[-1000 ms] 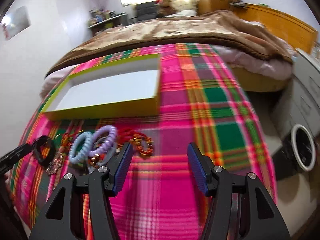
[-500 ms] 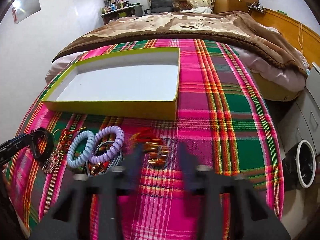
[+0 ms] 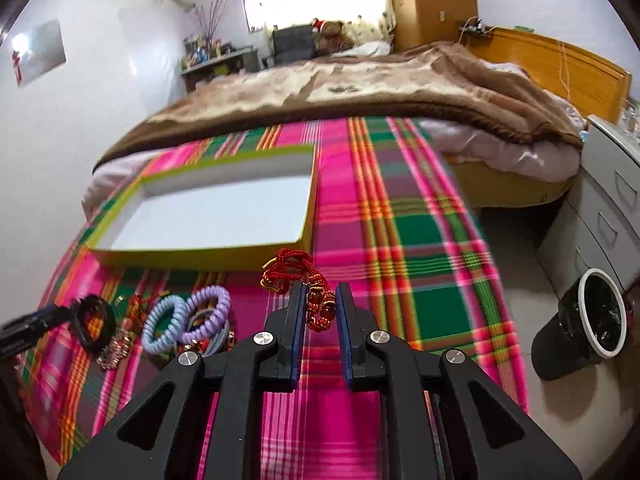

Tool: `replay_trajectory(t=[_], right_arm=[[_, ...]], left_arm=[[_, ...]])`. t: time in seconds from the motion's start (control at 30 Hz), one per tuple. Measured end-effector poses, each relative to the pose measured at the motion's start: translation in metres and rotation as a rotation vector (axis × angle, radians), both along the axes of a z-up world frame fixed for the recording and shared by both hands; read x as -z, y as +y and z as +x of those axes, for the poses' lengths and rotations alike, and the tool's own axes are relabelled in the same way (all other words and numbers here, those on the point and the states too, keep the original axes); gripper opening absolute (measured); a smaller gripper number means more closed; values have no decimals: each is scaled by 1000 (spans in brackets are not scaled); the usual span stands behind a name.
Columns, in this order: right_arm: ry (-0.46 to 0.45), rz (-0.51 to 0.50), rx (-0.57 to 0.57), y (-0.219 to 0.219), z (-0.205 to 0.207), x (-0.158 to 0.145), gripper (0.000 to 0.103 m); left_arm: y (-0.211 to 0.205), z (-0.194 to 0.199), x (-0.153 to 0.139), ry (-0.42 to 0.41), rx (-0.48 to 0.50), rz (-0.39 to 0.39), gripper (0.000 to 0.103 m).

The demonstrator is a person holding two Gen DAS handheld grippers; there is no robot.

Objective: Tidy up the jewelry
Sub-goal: 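Grasp the dark bead bracelet with the left tool while the right tool grasps the red ornament, then carry both held pieces into the white box and open both tools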

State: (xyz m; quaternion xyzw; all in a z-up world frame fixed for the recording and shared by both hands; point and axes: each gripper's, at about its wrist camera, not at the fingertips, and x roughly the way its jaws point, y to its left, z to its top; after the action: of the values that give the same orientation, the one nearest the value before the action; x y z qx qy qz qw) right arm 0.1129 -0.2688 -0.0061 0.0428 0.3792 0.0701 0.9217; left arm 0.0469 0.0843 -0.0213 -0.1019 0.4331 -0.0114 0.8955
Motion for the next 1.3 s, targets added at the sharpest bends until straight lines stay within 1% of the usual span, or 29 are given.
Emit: replay_trajectory(t=[0.1,0.23,0.43,0.53,0.6,0.63,0.7,0.77,0.9,1.13,1.3], right_arm=[[-12,25,7,-4,-6,-6,15],[-12,44,8,-5,-8,-7,15],[-9,50,-9,2,-7,-7,15],[-10,52,-16,5,-7,-7,15],[-9,54,-19,6,-7,-6,15],[-6,54,-20,7,-6,-6,15],[-4,56,-23,7,-7,-6,15],[-3,56,-25,8,-7,-6,15],[-2,58,-29,10,-7,-7,15],[-5,57,-34,14,-6,-11,15],[-17,58,-33,14,-6,-17,15]], left_arm=[[0,2,-1,2,-6,10,58],[-9,6,4,24,39,16,58],[-14,11,5,27,47,30,58],[-16,16,10,46,44,44,57],[-17,16,10,40,43,54,57],[-18,16,10,38,48,58,56],[-18,16,10,35,57,55,44],[-19,16,10,33,69,45,35],[-19,17,9,31,78,48,31],[-17,19,6,25,74,29,30],[-13,18,-6,-5,65,29,30]])
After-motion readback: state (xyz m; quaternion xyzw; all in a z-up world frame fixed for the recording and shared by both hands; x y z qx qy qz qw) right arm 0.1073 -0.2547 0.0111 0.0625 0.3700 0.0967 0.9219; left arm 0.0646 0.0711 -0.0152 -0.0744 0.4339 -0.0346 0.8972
